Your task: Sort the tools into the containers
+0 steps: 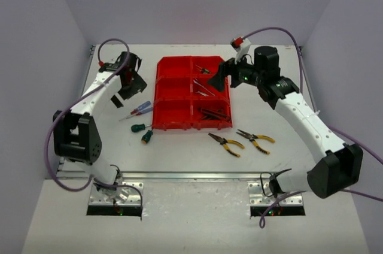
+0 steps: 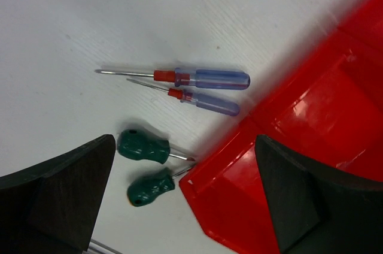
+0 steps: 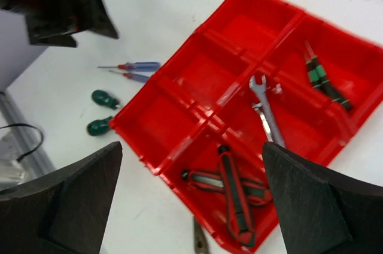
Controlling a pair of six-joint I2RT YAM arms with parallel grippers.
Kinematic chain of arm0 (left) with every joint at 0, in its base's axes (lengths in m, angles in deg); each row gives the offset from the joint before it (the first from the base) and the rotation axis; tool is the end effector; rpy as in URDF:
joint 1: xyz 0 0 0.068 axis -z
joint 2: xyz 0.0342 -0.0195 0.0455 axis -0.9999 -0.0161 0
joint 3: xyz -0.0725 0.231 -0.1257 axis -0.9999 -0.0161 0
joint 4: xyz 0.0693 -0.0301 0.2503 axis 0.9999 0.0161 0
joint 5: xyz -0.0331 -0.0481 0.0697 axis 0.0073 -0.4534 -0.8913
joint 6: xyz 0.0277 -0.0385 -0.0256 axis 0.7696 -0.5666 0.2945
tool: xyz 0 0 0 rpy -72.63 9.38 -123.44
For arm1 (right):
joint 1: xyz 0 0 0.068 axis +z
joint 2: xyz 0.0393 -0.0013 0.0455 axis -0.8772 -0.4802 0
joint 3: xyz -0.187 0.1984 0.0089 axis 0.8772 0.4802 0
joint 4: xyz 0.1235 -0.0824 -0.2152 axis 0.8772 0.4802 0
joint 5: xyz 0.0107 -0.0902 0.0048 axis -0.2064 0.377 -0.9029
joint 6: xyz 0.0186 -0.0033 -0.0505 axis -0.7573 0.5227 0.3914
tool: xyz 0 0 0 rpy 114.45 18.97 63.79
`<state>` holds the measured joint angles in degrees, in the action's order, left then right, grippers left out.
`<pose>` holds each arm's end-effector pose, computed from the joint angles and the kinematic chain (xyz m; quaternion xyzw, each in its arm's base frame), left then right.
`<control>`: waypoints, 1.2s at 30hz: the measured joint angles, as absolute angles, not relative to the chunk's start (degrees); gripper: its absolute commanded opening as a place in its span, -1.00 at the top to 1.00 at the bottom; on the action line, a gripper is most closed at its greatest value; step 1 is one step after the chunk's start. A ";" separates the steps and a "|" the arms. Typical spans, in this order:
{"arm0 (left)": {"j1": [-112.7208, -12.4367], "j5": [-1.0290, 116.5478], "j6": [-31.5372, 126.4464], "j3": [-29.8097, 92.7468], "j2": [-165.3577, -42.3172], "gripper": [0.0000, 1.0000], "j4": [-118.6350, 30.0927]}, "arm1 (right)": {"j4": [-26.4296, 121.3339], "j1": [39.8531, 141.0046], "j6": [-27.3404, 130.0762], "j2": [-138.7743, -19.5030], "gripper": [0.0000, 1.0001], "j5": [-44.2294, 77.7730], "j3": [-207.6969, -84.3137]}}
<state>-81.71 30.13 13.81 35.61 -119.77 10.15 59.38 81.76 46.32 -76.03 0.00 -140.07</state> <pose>0.3188 -0.0292 0.2726 -0.3448 0.9036 0.0621 0.2467 0.2905 0.1240 0.3580 -0.1800 0.7933 0.3216 0.4847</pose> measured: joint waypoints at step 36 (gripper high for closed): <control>-82.93 35.70 -33.02 42.45 -142.14 -0.72 11.76 | 55.11 81.81 34.28 -56.18 -0.98 -9.45 -115.07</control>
